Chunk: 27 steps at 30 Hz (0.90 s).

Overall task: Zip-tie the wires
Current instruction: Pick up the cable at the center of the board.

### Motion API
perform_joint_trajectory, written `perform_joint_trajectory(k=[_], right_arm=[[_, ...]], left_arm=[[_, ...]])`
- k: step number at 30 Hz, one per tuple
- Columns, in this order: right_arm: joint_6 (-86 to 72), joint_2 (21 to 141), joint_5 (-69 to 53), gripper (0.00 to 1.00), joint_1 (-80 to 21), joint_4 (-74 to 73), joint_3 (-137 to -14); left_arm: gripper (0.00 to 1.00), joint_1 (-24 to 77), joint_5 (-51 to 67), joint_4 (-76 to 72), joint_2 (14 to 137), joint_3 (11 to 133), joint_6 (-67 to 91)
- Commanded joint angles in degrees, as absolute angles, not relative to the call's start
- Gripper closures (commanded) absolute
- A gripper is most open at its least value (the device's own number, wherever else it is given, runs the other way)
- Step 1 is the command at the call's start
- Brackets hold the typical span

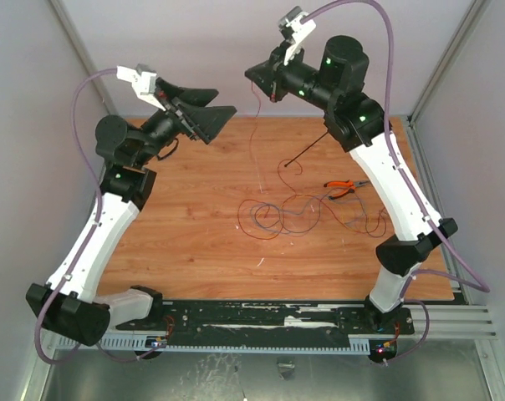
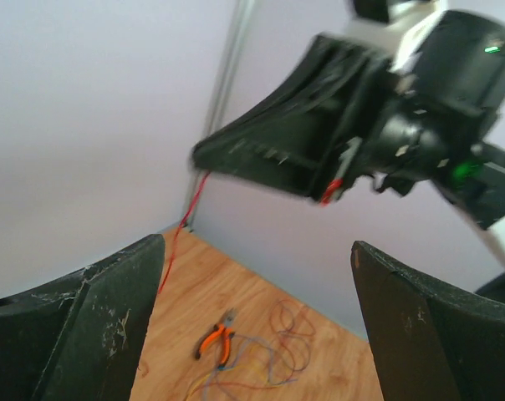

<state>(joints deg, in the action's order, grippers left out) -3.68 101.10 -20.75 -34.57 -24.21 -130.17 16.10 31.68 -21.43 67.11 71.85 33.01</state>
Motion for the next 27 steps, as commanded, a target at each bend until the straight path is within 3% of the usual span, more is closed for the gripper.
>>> perform_joint_trajectory(k=[1,8,23,27], right_arm=[[-5.91,98.17,-25.60,1.00,-34.45,-26.95,-128.60],[-8.93,93.40,-26.56,1.00,-34.46,-24.36,-124.14],[-12.75,89.82,-32.06,1.00,-34.55,-22.20,-120.71],[-13.03,89.85,-32.70,1.00,-34.57,-22.24,-120.35]], left_arm=[[0.04,20.48,34.74,-26.14,70.08,77.56,31.33],[0.21,23.88,31.91,-21.00,74.18,81.04,24.92],[0.23,25.82,34.16,-24.65,75.98,80.28,22.90],[0.34,26.92,34.03,-25.28,76.83,80.71,22.99]])
